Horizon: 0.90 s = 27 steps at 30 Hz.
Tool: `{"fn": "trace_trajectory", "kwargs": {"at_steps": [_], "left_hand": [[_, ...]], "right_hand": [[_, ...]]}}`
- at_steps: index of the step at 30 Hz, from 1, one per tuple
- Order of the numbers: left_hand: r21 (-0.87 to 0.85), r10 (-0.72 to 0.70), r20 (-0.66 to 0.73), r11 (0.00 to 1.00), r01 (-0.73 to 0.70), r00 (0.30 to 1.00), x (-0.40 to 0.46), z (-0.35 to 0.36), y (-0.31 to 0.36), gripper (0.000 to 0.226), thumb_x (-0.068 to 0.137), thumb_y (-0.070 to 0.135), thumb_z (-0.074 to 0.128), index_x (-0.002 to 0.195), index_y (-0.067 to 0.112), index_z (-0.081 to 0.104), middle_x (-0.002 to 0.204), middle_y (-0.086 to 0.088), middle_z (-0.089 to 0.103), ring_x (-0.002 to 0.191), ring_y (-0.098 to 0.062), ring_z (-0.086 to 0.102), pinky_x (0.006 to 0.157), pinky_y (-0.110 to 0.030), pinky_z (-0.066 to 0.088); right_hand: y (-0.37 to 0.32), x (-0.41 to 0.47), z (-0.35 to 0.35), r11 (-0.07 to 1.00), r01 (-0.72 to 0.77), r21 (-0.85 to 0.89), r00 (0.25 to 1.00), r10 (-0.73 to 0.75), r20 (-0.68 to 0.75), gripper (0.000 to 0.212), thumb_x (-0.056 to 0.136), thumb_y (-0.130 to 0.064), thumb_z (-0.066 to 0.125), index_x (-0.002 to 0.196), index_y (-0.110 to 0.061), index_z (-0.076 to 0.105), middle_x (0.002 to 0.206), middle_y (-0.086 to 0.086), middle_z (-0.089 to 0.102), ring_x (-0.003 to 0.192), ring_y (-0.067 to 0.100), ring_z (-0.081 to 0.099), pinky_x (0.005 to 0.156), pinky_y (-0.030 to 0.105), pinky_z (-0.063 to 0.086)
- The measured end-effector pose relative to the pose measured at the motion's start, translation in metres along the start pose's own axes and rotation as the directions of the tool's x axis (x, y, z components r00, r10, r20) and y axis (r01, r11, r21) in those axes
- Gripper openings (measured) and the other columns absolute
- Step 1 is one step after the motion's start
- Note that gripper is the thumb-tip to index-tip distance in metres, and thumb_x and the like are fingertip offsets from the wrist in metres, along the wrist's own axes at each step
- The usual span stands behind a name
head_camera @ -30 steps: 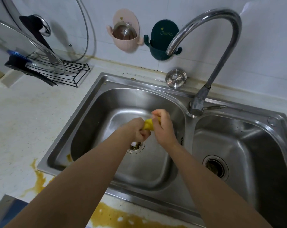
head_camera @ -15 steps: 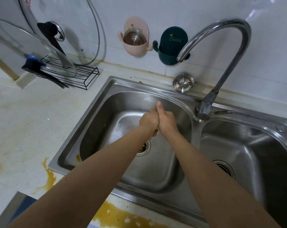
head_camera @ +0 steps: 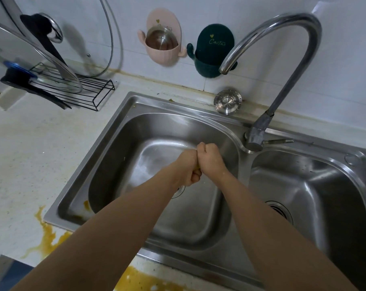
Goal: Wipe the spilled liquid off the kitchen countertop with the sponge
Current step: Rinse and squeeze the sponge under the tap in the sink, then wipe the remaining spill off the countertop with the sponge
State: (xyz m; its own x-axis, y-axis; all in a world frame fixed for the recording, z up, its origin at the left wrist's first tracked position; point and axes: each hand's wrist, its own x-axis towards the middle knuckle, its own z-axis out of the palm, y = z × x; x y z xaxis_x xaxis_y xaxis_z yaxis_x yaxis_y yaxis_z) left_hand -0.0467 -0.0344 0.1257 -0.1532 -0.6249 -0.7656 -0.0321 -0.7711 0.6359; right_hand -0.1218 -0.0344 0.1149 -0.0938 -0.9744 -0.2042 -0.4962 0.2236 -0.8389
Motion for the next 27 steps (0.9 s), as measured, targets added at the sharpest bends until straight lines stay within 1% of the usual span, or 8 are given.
{"fn": "trace_trajectory", "kwargs": {"at_steps": [6,9,13,16,18,20,24,27], "left_hand": [[0.015,0.036,-0.002,0.999,-0.036,0.999,0.007,0.009,-0.001,0.037,0.093,0.009,0.03,0.056,0.016,0.031,0.032,0.005,0.026,0.027,-0.007,0.021,0.031,-0.009,0.017],[-0.062,0.067,-0.05,0.996,-0.07,0.996,0.0,0.013,0.0,0.032,0.096,0.012,0.03,0.066,0.012,0.041,0.035,0.001,0.04,0.031,-0.01,0.035,0.032,-0.011,0.021],[-0.284,0.094,-0.042,0.953,-0.102,0.995,-0.015,0.0,0.0,0.034,0.099,0.042,0.038,0.095,0.012,0.055,0.076,-0.01,0.059,0.054,-0.019,0.057,0.037,-0.017,0.041],[-0.313,0.219,-0.141,0.916,-0.253,0.966,-0.033,-0.021,-0.006,0.033,0.095,0.026,0.054,0.116,0.0,0.055,0.106,-0.02,0.064,0.077,-0.022,0.062,0.062,-0.029,0.055],[-0.272,0.315,-0.3,0.876,-0.398,0.9,-0.048,-0.043,-0.016,0.014,0.091,0.014,0.06,0.098,0.003,0.053,0.099,-0.019,0.061,0.079,-0.022,0.058,0.076,-0.037,0.052],[-0.187,0.375,-0.44,0.851,-0.492,0.816,-0.066,-0.07,-0.029,0.018,0.09,0.01,0.062,0.082,0.012,0.045,0.084,-0.009,0.055,0.078,-0.021,0.055,0.082,-0.042,0.052],[-0.038,0.365,-0.565,0.885,-0.465,0.741,-0.112,-0.13,-0.053,0.027,0.089,0.02,0.064,0.081,0.015,0.039,0.074,-0.007,0.054,0.053,-0.014,0.057,0.048,-0.028,0.053],[-0.03,0.277,-0.645,0.922,-0.386,0.712,-0.141,-0.172,-0.069,0.028,0.093,0.029,0.057,0.092,0.009,0.039,0.061,-0.012,0.052,0.029,-0.012,0.048,0.032,-0.022,0.043]], "right_hand": [[0.003,0.001,-0.011,0.998,-0.052,0.027,0.998,0.052,-0.018,0.049,0.097,-0.014,0.032,0.048,-0.011,0.029,0.049,0.003,0.031,0.047,0.014,0.03,0.049,0.027,0.027],[0.0,-0.001,-0.012,0.975,-0.17,0.141,0.985,0.172,-0.003,0.046,0.096,-0.027,0.038,0.053,-0.01,0.04,0.053,0.004,0.04,0.051,0.018,0.04,0.052,0.026,0.033],[-0.007,-0.006,-0.01,0.79,-0.414,0.452,0.909,0.383,0.164,0.032,0.064,-0.042,0.054,0.08,-0.015,0.054,0.083,0.014,0.054,0.074,0.029,0.055,0.053,0.028,0.043],[-0.015,-0.01,0.002,0.779,-0.308,0.546,0.947,0.305,0.099,0.041,0.054,-0.025,0.057,0.09,-0.005,0.058,0.094,0.021,0.059,0.077,0.028,0.058,0.057,0.031,0.048],[-0.034,-0.018,0.02,0.773,-0.292,0.563,0.955,0.264,0.133,0.053,0.067,-0.018,0.067,0.112,0.004,0.049,0.104,0.021,0.06,0.078,0.025,0.06,0.054,0.028,0.051],[-0.056,-0.028,0.047,0.782,-0.328,0.529,0.942,0.233,0.241,0.033,0.081,-0.014,0.065,0.108,0.0,0.052,0.098,0.016,0.061,0.081,0.025,0.06,0.063,0.034,0.054],[-0.098,-0.056,0.106,0.959,-0.087,0.269,0.963,0.011,0.269,0.019,0.082,-0.005,0.06,0.099,0.002,0.064,0.09,0.016,0.063,0.086,0.025,0.058,0.082,0.04,0.048],[-0.12,-0.081,0.145,0.983,0.117,0.142,0.949,-0.152,0.276,0.022,0.08,-0.005,0.06,0.102,-0.003,0.061,0.103,0.018,0.066,0.098,0.03,0.06,0.086,0.036,0.047]]}}
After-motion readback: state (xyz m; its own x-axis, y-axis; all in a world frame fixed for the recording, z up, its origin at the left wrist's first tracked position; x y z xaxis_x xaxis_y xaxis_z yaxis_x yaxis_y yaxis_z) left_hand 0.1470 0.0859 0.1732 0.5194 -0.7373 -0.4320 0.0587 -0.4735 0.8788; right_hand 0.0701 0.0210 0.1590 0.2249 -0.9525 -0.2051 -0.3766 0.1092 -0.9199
